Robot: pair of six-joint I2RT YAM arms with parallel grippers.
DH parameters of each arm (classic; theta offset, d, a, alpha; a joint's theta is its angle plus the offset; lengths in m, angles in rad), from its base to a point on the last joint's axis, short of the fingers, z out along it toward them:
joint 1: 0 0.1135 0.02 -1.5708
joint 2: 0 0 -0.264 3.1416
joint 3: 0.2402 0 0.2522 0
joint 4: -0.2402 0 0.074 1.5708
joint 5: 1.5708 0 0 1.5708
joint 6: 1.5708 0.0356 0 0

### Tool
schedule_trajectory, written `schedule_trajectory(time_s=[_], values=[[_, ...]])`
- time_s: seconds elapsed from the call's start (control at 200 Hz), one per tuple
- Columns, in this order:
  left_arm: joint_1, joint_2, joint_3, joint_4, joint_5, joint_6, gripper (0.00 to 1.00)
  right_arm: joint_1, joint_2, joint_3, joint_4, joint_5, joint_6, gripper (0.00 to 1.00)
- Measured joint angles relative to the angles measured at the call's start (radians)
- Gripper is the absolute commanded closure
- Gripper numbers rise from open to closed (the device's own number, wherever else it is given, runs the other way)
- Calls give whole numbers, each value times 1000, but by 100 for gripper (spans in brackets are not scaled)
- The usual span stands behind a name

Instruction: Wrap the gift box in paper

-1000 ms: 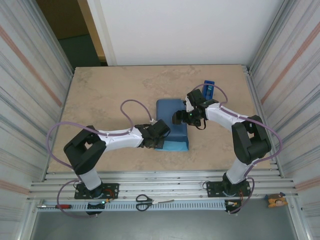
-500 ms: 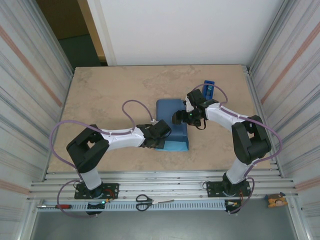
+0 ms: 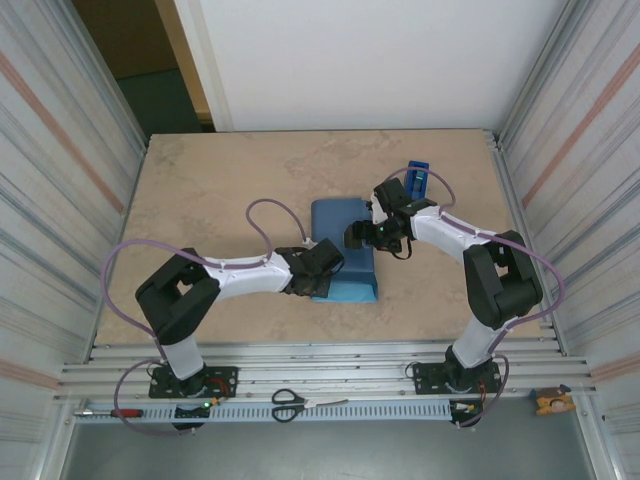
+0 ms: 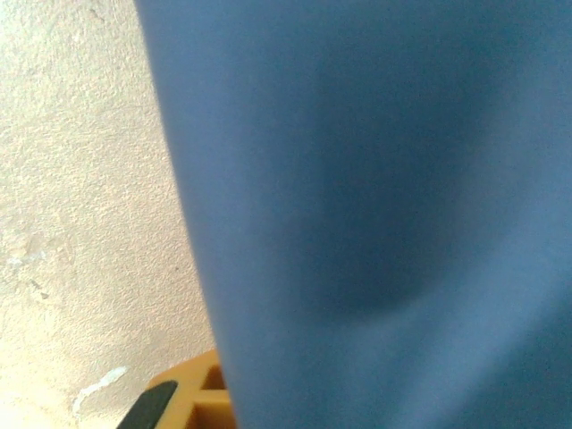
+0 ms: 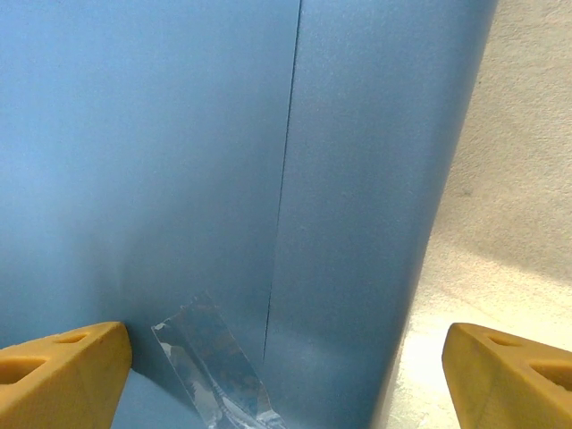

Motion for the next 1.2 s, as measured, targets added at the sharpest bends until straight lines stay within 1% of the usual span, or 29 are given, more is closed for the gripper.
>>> schedule_trajectory(time_s=[0.035, 0.05, 0.1, 0.16, 0.205, 0.316, 0.366, 0.401, 0.476, 0.686, 0.727, 0.782, 0.862, 0.887, 0.972, 1.007, 1.202], values=[[0, 0, 0, 0, 0, 0, 83, 0, 0, 0, 0, 0, 0, 11], [-2, 0, 1, -2, -1, 0, 80, 0, 0, 0, 0, 0, 0, 11], [-4, 0, 3, -6, -2, 4, 78, 0, 0, 0, 0, 0, 0, 11], [-7, 0, 5, -12, -2, 5, 74, 0, 0, 0, 0, 1, 0, 11], [-11, 0, 5, -16, -6, 4, 73, 0, 0, 0, 0, 1, 0, 11], [-19, 0, 5, -31, -9, 5, 78, 0, 0, 0, 0, 1, 0, 11], [-21, 0, 5, -33, -8, 3, 82, 0, 0, 0, 0, 1, 0, 11], [-23, 0, 5, -35, -8, 4, 86, 0, 0, 0, 0, 1, 0, 11], [-24, 0, 5, -36, -9, 10, 100, 0, 0, 0, 0, 2, 0, 11], [-25, 0, 5, -46, -16, 11, 100, 0, 0, 0, 0, 1, 0, 11], [-26, 0, 5, -47, -17, 11, 94, 0, 0, 0, 0, 1, 0, 11], [-26, 0, 5, -48, -19, 11, 79, 0, 0, 0, 0, 1, 0, 11], [-30, 0, 5, -65, -19, 9, 76, 0, 0, 0, 0, 1, 0, 11], [-32, 0, 5, -69, -19, 8, 78, 0, 0, 0, 0, 2, 0, 11], [-45, 0, 5, -82, -18, 7, 90, 0, 0, 0, 0, 2, 0, 11], [-50, 0, 5, -80, -16, 8, 100, 0, 0, 0, 0, 2, 0, 11], [-57, 0, 5, -78, -19, 15, 100, 0, 0, 0, 0, 2, 0, 11]])
